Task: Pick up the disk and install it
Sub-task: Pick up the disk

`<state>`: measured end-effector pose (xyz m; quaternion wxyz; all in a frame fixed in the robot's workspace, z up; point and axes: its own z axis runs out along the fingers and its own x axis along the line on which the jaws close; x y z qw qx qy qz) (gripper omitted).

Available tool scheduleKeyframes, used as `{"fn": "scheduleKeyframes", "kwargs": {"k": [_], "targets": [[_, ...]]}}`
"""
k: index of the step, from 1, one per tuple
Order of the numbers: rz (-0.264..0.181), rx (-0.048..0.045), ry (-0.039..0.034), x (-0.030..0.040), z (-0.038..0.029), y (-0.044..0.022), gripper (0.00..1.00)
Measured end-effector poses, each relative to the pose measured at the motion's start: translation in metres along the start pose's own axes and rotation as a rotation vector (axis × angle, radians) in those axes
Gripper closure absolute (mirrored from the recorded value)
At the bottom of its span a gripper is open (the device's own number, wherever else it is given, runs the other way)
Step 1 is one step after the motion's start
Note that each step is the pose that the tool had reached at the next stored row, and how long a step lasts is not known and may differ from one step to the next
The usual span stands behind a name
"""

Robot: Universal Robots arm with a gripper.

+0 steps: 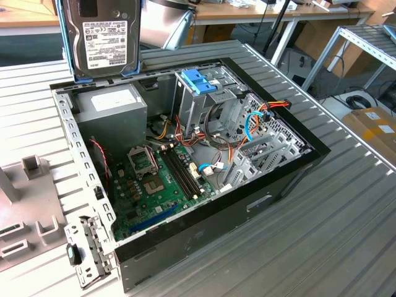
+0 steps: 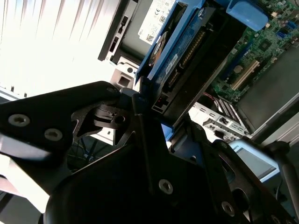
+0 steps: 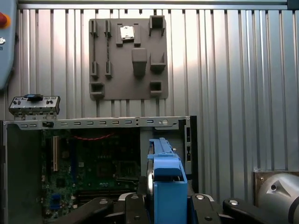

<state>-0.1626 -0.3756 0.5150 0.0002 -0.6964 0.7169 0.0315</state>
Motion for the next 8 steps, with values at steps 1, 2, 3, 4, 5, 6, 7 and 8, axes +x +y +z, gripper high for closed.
{"fn": "scheduleKeyframes", "kwargs": {"k": [1, 2, 3, 4, 5, 6, 7, 8], "targets": [[0.000, 0.0001, -0.0001, 0.0010, 0.0000, 0.0000, 0.63], [0.000, 0.0000, -0.0001, 0.0018, 0.0000, 0.0000, 0.63], [0.000, 0.0001, 0.0000, 0.0029, -0.0001, -0.0001, 0.63], [0.000, 0.0001, 0.0000, 0.0036, -0.0001, -0.0001, 0.63], [0.000, 0.0001, -0.0001, 0.0042, -0.0001, -0.0001, 0.63], [0.000, 0.0000, -0.0001, 0.0050, -0.0001, -0.0001, 0.63], [0.000, 0.0001, -0.0001, 0.0057, -0.0001, -0.0002, 0.63], [0.000, 0.0001, -0.0001, 0.0067, -0.0002, -0.0002, 0.63]]}}
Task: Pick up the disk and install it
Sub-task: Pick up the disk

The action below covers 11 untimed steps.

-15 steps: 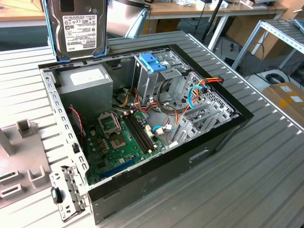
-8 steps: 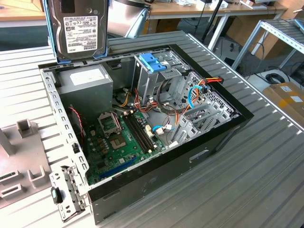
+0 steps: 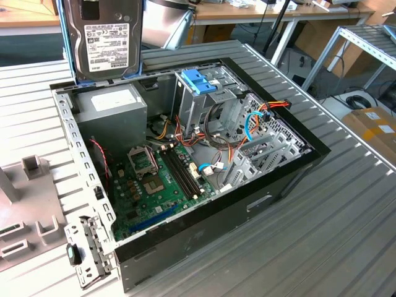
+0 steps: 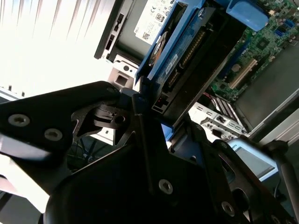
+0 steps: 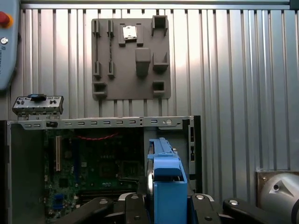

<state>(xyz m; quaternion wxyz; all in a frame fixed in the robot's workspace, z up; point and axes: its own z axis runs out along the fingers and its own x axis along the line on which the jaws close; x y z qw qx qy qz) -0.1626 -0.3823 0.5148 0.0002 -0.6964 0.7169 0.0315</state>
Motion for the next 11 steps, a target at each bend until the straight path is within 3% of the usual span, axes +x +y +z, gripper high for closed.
{"fn": "scheduleKeyframes", "kwargs": {"k": [11], "targets": [[0.000, 0.0000, 0.0000, 0.0074, -0.0002, -0.0002, 0.63]]}}
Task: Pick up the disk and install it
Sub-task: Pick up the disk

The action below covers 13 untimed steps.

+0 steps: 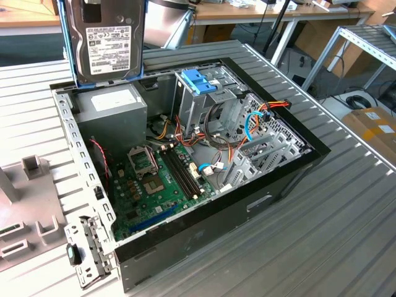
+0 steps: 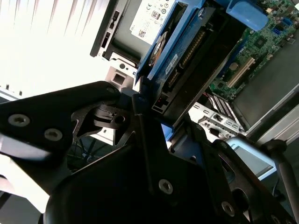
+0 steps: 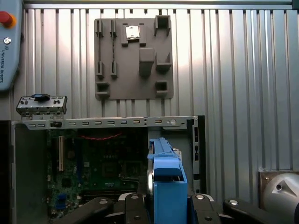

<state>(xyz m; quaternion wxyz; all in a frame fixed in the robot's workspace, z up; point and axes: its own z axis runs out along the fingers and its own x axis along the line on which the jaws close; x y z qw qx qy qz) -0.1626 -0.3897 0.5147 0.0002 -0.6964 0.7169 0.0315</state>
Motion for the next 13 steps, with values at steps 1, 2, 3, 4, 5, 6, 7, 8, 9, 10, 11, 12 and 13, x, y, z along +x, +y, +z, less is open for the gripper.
{"fn": "scheduleKeyframes", "kwargs": {"k": [1, 2, 3, 4, 5, 6, 7, 8, 9, 10, 11, 12, 13], "targets": [[0.000, 0.0001, 0.0000, 0.0007, 0.0000, 0.0000, 0.63], [0.000, 0.0001, 0.0000, 0.0013, 0.0000, 0.0000, 0.63], [0.000, 0.0000, 0.0000, 0.0020, 0.0000, 0.0000, 0.63], [0.000, 0.0000, 0.0000, 0.0026, -0.0001, -0.0001, 0.63], [0.000, 0.0000, 0.0000, 0.0036, -0.0001, -0.0001, 0.63], [0.000, 0.0001, -0.0001, 0.0046, -0.0001, -0.0001, 0.63], [0.000, 0.0000, -0.0001, 0.0056, -0.0001, -0.0001, 0.63], [0.000, 0.0000, 0.0000, 0.0069, -0.0002, -0.0002, 0.63], [0.000, 0.0000, -0.0001, 0.0077, -0.0002, -0.0002, 0.63], [0.000, 0.0000, -0.0001, 0.0083, -0.0002, -0.0002, 0.63], [0.000, 0.0000, 0.0000, 0.0090, -0.0002, -0.0002, 0.63], [0.000, 0.0000, 0.0000, 0.0096, -0.0002, -0.0003, 0.63], [0.000, 0.0000, 0.0000, 0.0103, -0.0003, -0.0003, 0.63]]}}
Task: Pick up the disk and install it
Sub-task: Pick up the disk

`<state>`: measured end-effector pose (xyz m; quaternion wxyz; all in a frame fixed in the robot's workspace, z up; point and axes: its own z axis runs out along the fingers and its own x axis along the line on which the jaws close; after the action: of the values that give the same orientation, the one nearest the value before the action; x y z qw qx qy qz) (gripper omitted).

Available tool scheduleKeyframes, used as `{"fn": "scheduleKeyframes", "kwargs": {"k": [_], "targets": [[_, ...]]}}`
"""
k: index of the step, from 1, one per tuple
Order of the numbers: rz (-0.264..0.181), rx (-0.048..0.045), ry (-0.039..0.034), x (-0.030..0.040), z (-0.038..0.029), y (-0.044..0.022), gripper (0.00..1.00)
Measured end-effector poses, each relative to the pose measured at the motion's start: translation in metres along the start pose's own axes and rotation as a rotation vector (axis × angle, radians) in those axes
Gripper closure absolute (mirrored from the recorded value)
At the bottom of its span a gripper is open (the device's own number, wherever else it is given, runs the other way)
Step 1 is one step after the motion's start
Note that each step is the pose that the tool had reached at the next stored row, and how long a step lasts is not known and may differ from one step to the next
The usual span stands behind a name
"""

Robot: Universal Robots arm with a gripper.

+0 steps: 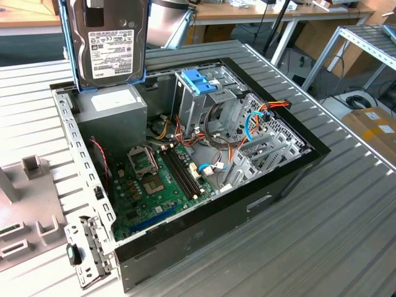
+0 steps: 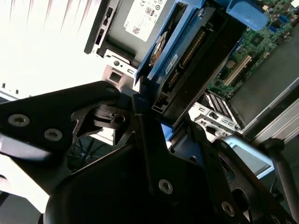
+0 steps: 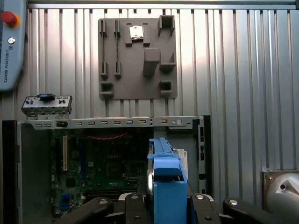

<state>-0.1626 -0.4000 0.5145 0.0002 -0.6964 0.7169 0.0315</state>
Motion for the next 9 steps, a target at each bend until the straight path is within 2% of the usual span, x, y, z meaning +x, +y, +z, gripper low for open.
{"fn": "scheduleKeyframes", "kwargs": {"k": [1, 2, 3, 4, 9], "targets": [[0.000, 0.0001, -0.0001, 0.0006, 0.0000, 0.0000, 0.63], [0.000, 0.0000, 0.0000, 0.0141, -0.0004, -0.0004, 0.63], [0.000, 0.0000, -0.0001, 0.0220, -0.0006, -0.0006, 0.63], [0.000, 0.0000, -0.0001, 0.0355, -0.0011, -0.0010, 0.63], [0.000, 0.0000, 0.0000, 0.0401, -0.0013, -0.0012, 0.63]]}}
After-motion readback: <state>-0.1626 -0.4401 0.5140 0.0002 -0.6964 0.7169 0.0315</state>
